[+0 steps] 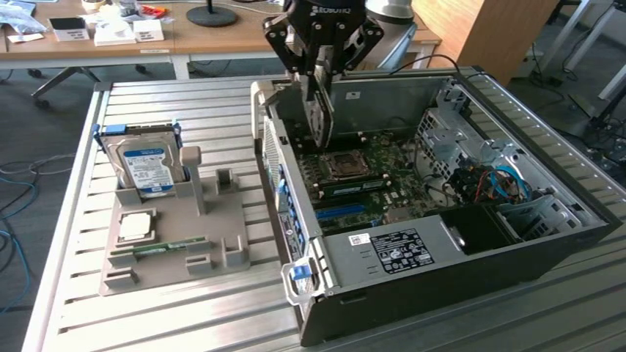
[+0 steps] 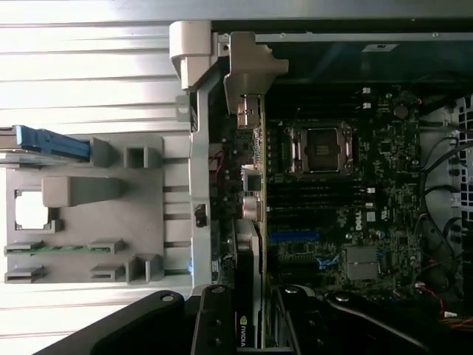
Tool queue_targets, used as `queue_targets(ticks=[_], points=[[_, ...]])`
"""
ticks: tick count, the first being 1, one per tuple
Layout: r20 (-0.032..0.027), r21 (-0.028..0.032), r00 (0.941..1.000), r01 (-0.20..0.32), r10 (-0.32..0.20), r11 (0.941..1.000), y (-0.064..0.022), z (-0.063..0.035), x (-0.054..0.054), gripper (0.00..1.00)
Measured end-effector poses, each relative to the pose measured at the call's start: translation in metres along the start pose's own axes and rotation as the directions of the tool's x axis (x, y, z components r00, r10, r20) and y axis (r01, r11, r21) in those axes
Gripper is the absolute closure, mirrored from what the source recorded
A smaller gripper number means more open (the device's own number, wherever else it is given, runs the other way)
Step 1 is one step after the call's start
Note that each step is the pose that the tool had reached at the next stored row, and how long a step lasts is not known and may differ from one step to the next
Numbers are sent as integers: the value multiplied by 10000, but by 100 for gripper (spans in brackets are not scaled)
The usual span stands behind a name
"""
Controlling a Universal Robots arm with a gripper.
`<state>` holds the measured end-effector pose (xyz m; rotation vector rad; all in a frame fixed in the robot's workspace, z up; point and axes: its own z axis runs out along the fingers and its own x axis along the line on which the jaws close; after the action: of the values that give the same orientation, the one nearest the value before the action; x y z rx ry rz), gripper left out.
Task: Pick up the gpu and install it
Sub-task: 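Pick up the gpu and move the gpu toward the slot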
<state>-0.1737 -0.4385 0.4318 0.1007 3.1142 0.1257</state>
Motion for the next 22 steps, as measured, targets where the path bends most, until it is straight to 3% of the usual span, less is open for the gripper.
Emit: queue_targets(ticks=[22], points=[[-5,-1,10000,53,-53,10000,63,22,-838,73]])
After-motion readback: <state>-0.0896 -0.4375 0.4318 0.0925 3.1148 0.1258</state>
